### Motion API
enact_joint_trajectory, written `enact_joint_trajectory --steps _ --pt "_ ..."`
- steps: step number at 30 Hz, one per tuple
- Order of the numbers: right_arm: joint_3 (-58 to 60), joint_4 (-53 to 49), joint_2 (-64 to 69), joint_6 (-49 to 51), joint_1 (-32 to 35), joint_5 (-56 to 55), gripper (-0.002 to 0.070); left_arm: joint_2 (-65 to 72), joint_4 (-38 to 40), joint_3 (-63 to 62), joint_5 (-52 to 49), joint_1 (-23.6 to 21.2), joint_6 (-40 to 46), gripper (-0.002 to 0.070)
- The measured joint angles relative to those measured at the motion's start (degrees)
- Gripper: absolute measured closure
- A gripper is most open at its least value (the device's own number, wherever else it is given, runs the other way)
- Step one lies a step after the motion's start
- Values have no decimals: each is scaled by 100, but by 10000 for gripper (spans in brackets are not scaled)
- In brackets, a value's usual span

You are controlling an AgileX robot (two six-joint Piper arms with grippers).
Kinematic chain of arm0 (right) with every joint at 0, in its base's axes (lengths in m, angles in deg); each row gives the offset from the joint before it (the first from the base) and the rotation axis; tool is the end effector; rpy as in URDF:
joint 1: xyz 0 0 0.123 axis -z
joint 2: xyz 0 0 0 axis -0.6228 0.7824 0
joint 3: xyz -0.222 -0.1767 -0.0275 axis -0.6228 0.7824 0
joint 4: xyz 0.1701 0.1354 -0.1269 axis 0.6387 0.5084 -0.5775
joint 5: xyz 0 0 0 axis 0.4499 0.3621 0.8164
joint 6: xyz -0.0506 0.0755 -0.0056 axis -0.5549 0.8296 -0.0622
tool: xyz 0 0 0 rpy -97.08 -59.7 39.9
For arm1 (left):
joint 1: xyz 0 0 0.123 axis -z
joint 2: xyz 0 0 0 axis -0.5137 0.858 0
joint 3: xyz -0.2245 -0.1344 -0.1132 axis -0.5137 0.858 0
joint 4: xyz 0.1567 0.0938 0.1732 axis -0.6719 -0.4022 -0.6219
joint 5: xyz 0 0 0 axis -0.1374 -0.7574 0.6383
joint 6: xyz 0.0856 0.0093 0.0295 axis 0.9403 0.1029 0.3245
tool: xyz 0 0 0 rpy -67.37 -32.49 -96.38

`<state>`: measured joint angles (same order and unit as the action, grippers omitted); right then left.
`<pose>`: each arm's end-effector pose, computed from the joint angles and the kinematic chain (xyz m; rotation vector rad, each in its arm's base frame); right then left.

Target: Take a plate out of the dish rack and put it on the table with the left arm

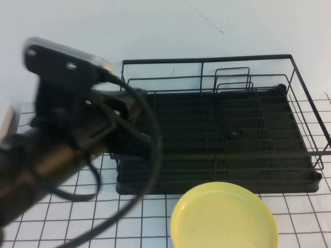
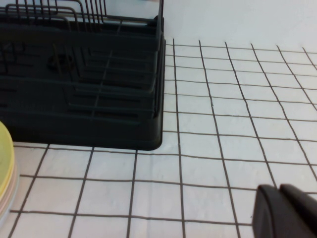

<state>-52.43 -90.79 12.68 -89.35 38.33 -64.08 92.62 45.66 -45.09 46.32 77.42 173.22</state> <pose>0.0532 -0.0003 0.1754 -0.0837 1.8402 -0.0674 0.1811 -0.1521 0.3533 0.3587 1.7605 -0.4409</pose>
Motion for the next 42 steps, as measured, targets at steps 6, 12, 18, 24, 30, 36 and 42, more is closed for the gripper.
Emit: enact_joint_trajectory --steps 6,12,18,24,30,36,42 --pt "0 0 0 0 0 0 678 -436 0 0 -417 0 234 676" --pt "0 0 0 0 0 0 678 -882 0 0 -262 0 590 676" --pt "0 0 0 0 0 0 678 -2035 10 41 261 -300 782 677" --pt "0 0 0 0 0 0 678 -3346 10 812 338 -1512 703 677" --pt "0 0 0 0 0 0 678 -4590 10 2022 -40 -2762 465 677" --pt "0 0 0 0 0 0 678 -5675 10 2992 -563 -3671 364 677" --pt "0 0 0 0 0 0 678 -6201 -1 3575 -981 -3960 350 677"
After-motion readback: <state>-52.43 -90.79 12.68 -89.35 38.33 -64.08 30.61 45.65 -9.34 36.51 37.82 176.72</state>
